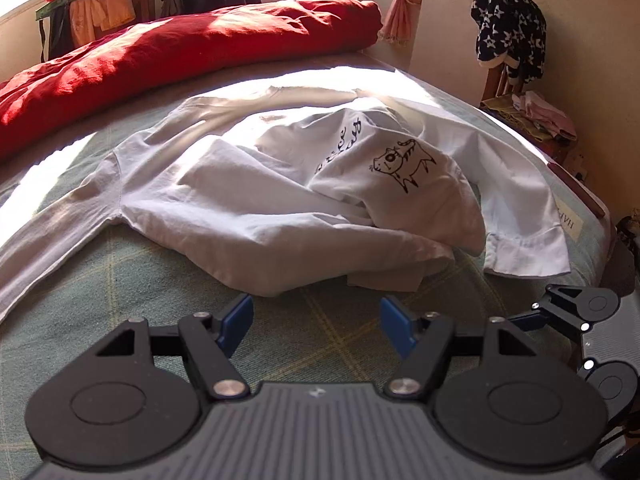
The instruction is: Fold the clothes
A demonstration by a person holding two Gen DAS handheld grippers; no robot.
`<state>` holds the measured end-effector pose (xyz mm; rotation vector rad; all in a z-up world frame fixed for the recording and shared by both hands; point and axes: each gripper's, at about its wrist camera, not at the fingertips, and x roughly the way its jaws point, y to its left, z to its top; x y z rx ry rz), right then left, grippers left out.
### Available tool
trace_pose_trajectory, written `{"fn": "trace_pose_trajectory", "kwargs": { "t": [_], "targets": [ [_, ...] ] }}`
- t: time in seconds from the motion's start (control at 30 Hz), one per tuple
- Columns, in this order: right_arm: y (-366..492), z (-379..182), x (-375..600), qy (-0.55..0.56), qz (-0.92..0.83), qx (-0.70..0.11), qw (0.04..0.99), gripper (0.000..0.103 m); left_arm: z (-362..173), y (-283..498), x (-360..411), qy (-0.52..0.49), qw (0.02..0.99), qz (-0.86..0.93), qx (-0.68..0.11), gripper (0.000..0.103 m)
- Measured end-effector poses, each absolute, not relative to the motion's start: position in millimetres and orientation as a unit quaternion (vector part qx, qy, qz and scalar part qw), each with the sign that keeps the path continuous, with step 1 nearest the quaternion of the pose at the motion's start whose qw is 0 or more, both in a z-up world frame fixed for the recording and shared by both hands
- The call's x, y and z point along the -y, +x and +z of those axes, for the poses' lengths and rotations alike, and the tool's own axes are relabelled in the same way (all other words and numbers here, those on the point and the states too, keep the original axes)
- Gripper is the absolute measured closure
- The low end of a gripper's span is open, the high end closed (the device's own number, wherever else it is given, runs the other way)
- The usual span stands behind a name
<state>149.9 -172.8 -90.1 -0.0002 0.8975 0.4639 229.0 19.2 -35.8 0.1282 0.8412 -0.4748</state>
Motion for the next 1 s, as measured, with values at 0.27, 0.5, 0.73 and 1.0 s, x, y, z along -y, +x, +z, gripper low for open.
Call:
{"fn": "trace_pose_trajectory", "kwargs": {
  "t": [0.27, 0.5, 0.73, 1.0],
  "targets": [
    [159.3, -87.8, 202.5, 0.006, 0.176, -0.418, 0.891, 0.000, -34.9, 219.9, -32.0, 0.015, 0.890, -0.216, -0.402, 0.033],
    [172.7, -79.9, 238.6, 0.019, 0.123, -0.405, 0.906, 0.000, -36.3, 202.0, -35.4, -0.008, 0.901, -0.198, -0.385, 0.028],
    [186.3, -75.4, 281.1, 0.032, 0.060, -0.396, 0.916, 0.000, -43.8, 180.5, -29.3, -0.007, 0.906, -0.191, -0.378, 0.027],
    [189.6, -69.8, 357.2, 0.067, -0.034, -0.382, 0.921, 0.000, -47.0, 168.3, -24.8, -0.006, 0.910, -0.169, -0.378, 0.027]
  ]
}}
